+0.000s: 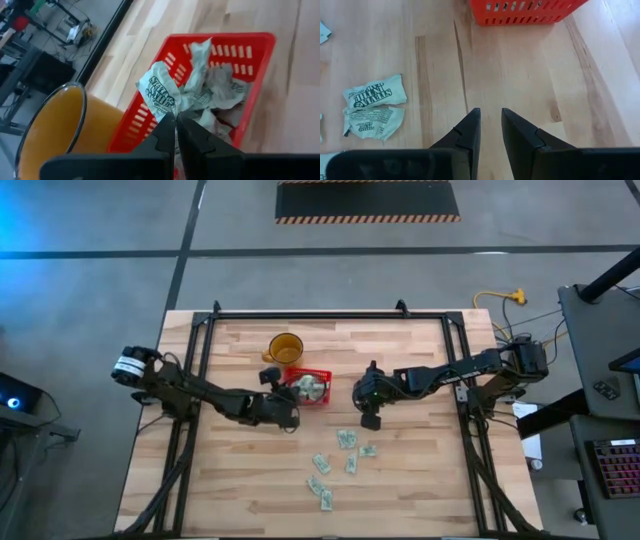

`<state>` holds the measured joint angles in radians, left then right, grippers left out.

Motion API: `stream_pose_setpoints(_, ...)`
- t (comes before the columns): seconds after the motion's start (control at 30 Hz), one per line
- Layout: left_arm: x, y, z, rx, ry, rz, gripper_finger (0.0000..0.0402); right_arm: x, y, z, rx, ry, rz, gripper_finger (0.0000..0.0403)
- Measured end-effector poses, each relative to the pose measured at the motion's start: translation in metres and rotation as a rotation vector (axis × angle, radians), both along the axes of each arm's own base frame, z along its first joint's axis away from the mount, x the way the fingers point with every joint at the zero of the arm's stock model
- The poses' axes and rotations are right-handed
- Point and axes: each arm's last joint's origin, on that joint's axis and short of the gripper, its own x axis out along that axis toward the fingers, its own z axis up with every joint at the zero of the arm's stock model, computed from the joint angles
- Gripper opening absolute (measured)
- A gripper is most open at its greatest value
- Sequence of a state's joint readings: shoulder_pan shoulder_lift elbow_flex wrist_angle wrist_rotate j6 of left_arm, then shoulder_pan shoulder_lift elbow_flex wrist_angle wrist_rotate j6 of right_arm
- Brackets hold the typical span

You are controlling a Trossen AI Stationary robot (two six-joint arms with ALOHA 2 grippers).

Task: Pick and place Stevia / Truvia into bins
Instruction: Put the gray stevia packet into the red basket

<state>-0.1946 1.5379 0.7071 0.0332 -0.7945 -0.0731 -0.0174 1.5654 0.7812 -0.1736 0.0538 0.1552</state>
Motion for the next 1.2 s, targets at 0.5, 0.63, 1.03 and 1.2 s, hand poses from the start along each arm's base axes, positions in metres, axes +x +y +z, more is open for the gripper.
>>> stream_pose_setpoints(0.5, -0.003, 0.000, -0.002, 0.006, 0.043, -0.005, 0.0125, 0.016, 0.030, -0.008, 0.164, -0.134, 0.215, 0.0101)
stream_pose_setpoints(0.63, -0.004, -0.005, -0.002, 0.003, 0.043, -0.025, 0.0147, 0.022, 0.037, -0.019, 0.165, -0.138, 0.251, 0.0106)
stream_pose_setpoints(1.03, -0.015, -0.021, 0.016, -0.006, 0.010, -0.096, 0.0156, 0.024, 0.038, -0.027, 0.182, -0.117, 0.230, 0.0109)
stream_pose_setpoints(1.2, -0.019, -0.025, 0.022, -0.010, -0.008, -0.112, 0.0156, 0.025, 0.040, -0.028, 0.187, -0.117, 0.230, 0.0114)
